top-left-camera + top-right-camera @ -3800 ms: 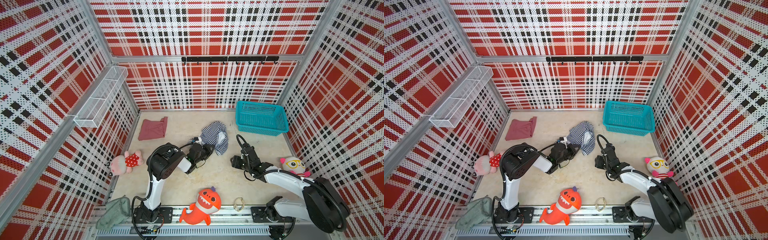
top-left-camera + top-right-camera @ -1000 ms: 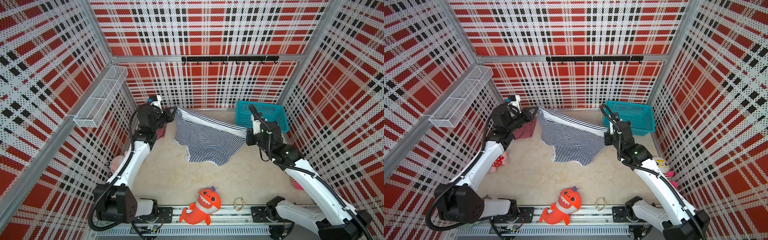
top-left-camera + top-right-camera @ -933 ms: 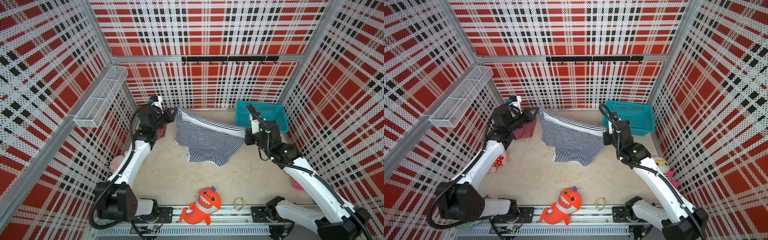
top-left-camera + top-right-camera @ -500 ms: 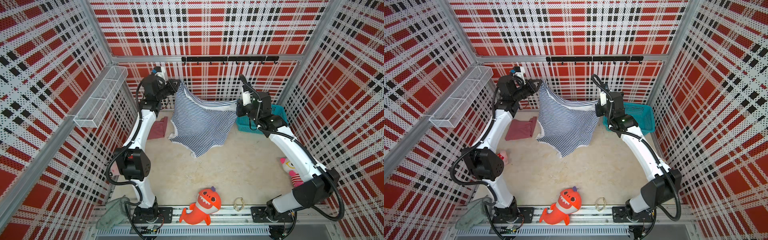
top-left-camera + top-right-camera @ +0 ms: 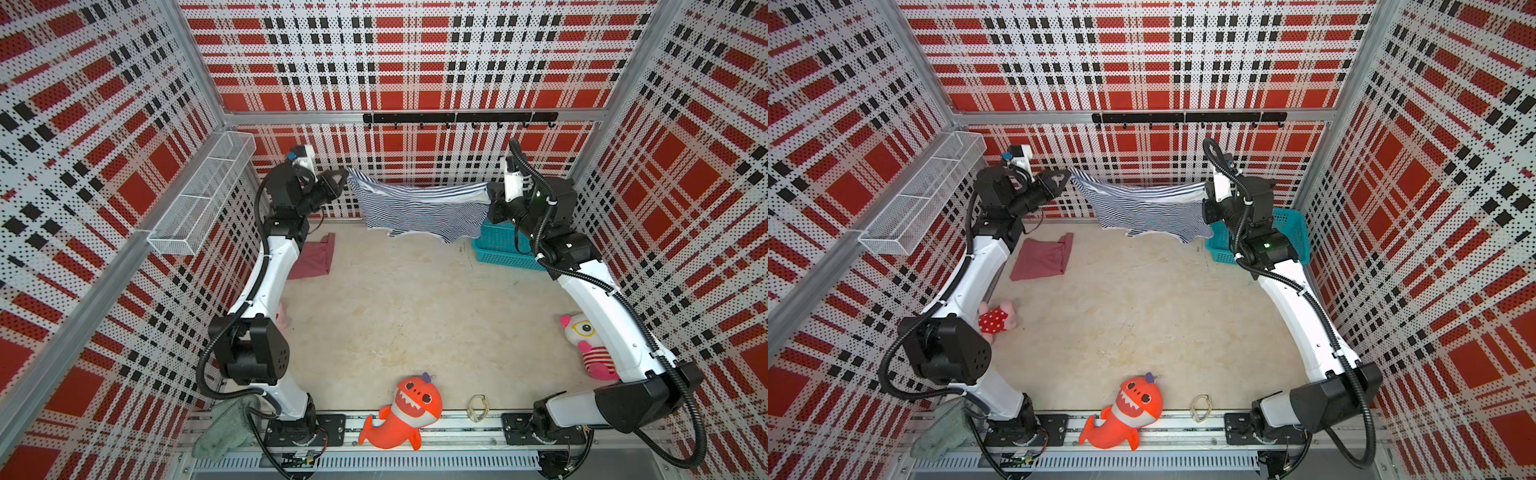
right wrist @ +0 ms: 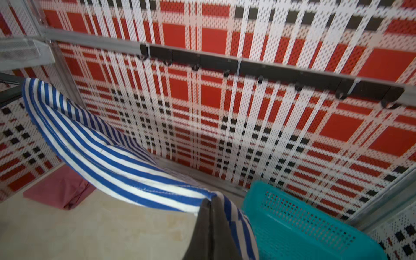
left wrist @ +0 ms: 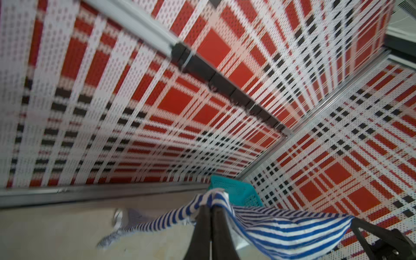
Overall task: Fold and stack tank tops
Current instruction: Smooth out the tank top at the center of the table.
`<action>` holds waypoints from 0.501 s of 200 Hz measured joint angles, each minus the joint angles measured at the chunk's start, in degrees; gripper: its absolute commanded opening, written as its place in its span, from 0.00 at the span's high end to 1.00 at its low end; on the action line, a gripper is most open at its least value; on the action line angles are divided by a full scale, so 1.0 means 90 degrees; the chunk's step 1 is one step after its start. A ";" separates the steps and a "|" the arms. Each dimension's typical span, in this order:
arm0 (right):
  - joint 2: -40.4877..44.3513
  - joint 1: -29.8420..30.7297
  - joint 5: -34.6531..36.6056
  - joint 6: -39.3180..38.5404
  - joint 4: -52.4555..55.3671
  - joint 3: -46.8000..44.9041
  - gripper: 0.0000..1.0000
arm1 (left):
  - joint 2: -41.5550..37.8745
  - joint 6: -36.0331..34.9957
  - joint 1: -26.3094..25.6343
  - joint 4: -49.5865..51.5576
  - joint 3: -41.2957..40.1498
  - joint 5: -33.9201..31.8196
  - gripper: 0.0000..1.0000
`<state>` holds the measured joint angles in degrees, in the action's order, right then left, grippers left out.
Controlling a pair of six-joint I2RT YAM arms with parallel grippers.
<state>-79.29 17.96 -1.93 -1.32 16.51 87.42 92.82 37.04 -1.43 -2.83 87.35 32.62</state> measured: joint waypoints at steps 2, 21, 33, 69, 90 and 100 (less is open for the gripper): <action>0.0036 0.0000 -0.0007 0.0005 -0.0005 -0.0092 1.00 | -0.0070 0.0005 0.0005 -0.0066 -0.0168 -0.0005 1.00; 0.0335 0.0000 -0.0134 0.0078 0.0160 -0.0814 1.00 | -0.0719 0.0029 0.0027 -0.0257 -0.1566 -0.0041 1.00; 0.0544 0.0024 -0.0209 0.0143 0.0381 -0.1168 1.00 | -0.1151 0.0019 0.0044 -0.0267 -0.2266 -0.0063 1.00; 0.1377 0.0197 -0.0333 0.0379 0.0986 -0.1579 1.00 | -0.2453 -0.0126 0.0126 -0.0112 -0.3048 -0.0148 1.00; 0.2183 0.0291 -0.0525 0.0685 0.1506 -0.1542 1.00 | -0.3405 -0.0323 0.0287 0.0478 -0.2992 -0.0233 1.00; 0.2562 0.0321 -0.0653 0.0818 0.1659 -0.1426 1.00 | -0.3818 -0.0444 0.0345 0.0702 -0.2788 -0.0284 1.00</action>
<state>-56.23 20.84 -7.81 6.04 31.44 74.59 58.46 33.04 1.67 3.49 62.26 30.06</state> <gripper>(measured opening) 0.049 0.047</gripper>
